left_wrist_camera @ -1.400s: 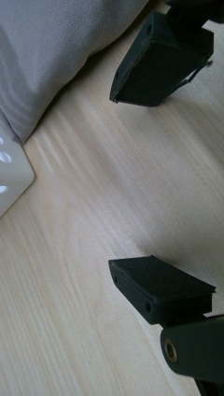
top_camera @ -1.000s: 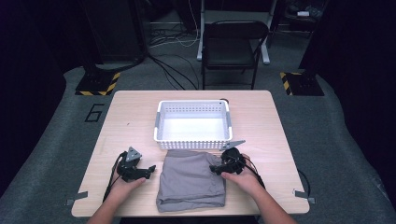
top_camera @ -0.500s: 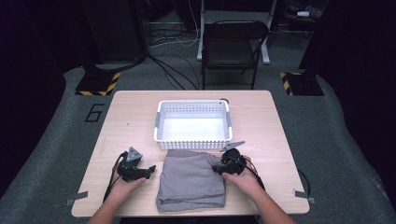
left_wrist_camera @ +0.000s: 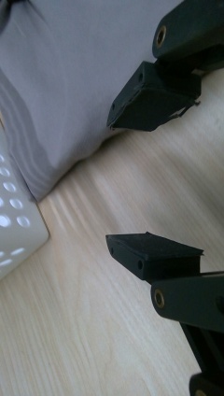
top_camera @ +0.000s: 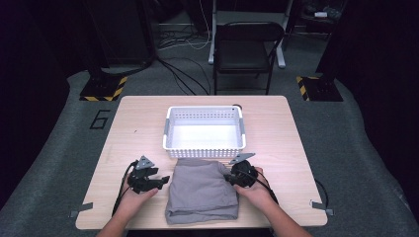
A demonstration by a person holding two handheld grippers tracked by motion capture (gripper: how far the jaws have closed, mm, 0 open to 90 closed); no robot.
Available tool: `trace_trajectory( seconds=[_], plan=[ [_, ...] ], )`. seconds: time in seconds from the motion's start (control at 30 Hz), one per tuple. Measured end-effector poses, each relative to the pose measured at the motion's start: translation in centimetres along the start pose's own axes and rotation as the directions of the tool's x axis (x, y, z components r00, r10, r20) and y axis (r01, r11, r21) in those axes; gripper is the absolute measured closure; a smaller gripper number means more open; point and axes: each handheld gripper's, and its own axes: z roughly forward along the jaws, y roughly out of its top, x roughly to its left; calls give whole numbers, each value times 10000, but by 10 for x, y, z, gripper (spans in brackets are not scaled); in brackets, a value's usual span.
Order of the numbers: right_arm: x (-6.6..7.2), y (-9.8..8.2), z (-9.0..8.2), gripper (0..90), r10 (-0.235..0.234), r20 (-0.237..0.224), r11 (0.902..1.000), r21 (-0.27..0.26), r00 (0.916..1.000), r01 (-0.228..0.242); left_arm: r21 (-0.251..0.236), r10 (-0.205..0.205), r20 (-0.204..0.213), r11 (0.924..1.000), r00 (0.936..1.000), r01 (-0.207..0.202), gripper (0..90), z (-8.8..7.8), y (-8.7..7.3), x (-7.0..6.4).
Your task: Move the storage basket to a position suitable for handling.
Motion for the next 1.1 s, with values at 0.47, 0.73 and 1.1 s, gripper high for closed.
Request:
trace_trajectory(
  seconds=[0.47,0.73,1.1],
  plan=[
    [2,1,-4,739,-69,17,9999,-155,10000,69,92,-548,837,9985,9950,542,421,10,8,-28],
    [0,-1,-4,736,-38,-84,9999,-145,10000,37,461,-13,701,9989,9975,-19,409,13,5,-41],
    [0,-1,-3,733,-47,-32,9999,-117,10000,47,934,381,284,9948,9989,-406,388,2,-6,-62]
  ],
)
